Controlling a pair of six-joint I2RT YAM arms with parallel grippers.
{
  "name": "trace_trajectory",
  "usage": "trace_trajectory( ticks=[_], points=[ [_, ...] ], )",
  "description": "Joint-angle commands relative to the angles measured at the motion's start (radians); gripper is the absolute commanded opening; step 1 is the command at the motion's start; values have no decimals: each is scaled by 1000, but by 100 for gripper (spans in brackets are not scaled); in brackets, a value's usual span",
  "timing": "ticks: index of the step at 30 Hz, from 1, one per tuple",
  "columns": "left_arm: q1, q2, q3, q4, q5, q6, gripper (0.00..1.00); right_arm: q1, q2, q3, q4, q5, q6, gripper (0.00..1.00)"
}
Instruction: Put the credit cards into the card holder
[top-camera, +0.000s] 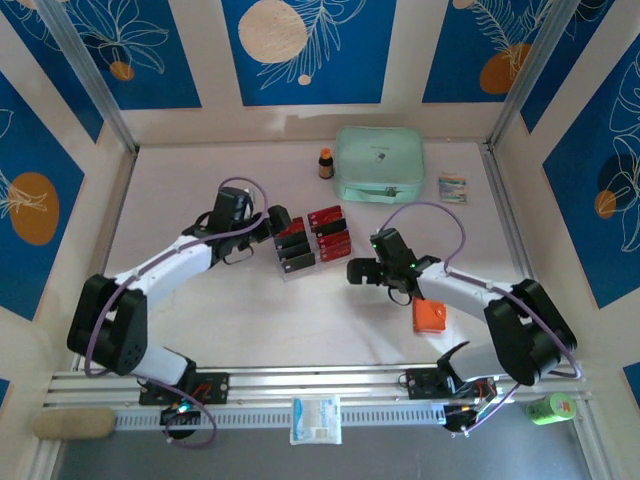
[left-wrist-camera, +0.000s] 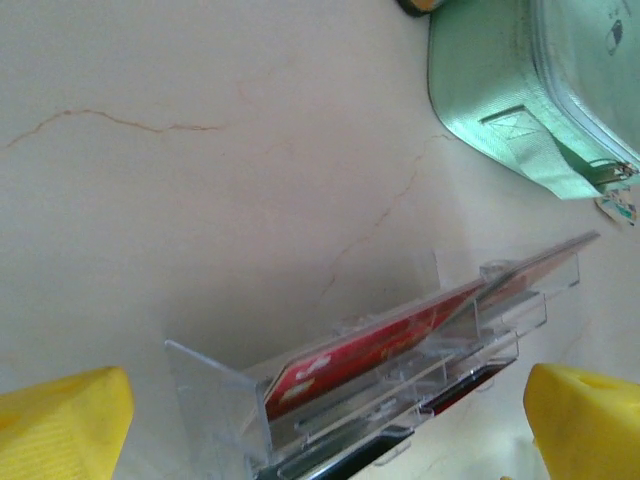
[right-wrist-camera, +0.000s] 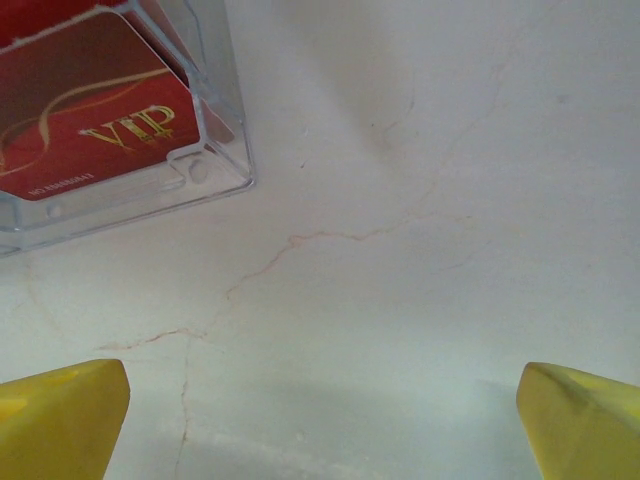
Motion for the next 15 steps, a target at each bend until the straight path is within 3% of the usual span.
trace_trajectory(
  ticks=[1,15],
  points=[
    [-11,-53,-50,-36,-3,18,100,-11,-43,-15,-26,-36,21,100],
    [-112,-48,-111,115,-22,-4,100,-114,-141,-13,-76,-126,37,100]
  ],
)
